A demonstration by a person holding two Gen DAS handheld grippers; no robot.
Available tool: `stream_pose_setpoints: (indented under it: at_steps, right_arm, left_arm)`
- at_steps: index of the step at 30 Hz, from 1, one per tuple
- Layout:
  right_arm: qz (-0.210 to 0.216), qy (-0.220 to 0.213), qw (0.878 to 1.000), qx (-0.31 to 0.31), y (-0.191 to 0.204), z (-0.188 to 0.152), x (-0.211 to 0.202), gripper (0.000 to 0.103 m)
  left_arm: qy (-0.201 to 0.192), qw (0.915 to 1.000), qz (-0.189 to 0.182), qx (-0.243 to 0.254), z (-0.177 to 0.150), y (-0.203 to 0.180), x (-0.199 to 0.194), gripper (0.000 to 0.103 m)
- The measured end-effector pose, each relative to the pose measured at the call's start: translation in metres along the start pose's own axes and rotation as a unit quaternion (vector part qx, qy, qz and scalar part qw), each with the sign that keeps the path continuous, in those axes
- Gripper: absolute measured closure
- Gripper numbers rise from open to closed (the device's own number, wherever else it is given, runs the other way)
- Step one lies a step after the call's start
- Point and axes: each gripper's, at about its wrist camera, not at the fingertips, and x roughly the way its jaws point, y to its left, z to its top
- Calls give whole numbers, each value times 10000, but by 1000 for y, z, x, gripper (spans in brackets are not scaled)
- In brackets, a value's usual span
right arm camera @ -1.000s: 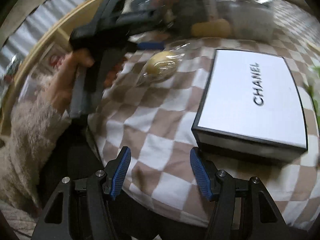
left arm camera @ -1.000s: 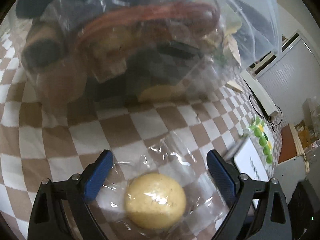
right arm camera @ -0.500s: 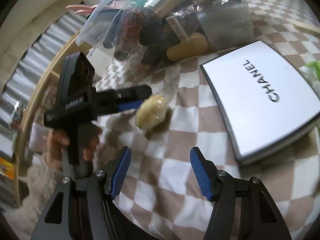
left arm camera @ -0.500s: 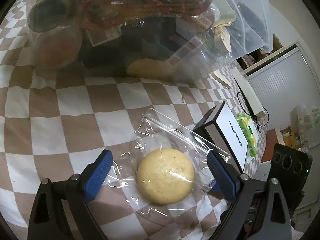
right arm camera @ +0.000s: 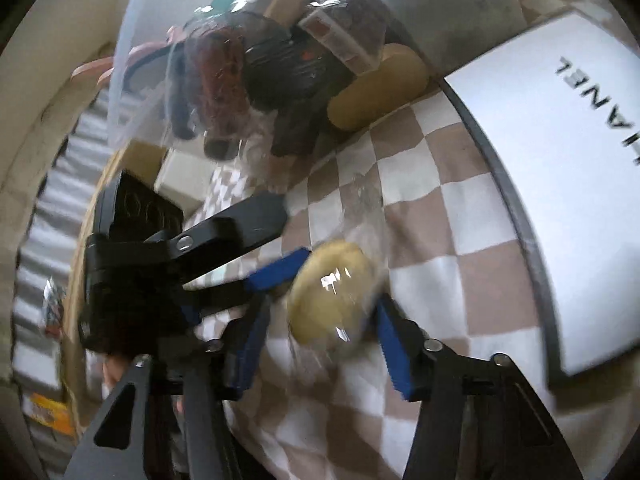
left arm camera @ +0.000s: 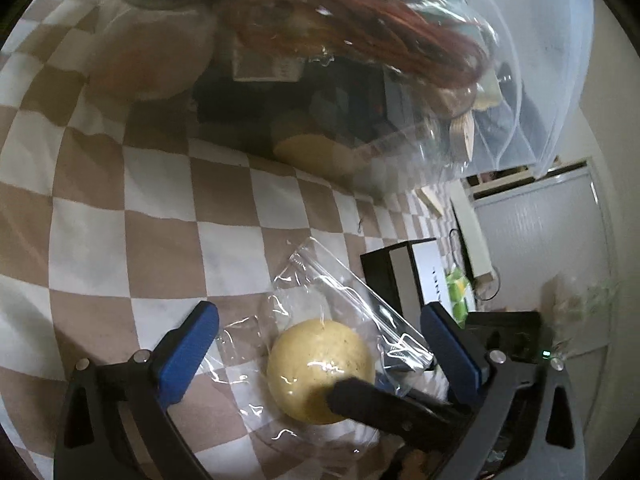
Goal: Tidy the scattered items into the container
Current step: 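Close the right gripper on the wrapped yellow bun, then lift the bun with the right gripper while the left tool moves to the white CHANEL box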
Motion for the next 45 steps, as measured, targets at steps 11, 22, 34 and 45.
stream_pose_setpoints:
  at_steps: [11, 22, 34, 45]
  right_arm:
    - [19, -222, 9995, -215, 1, -5, 4, 66]
    - [126, -472, 9980, -410, 15, -11, -23, 66]
    - [-409, -1712, 9770, -1206, 36, 18, -120, 66]
    - [-2551, -1892, 9324, -1725, 0, 65, -139, 66]
  left_arm:
    - [-84, 9998, 139, -61, -1, -4, -2, 1]
    - [-668, 9951, 537, 502, -8, -20, -30, 1]
    - [-971, 9883, 538, 1049, -17, -45, -24, 1]
    - [-959, 9732, 1247, 1675, -31, -62, -1, 1]
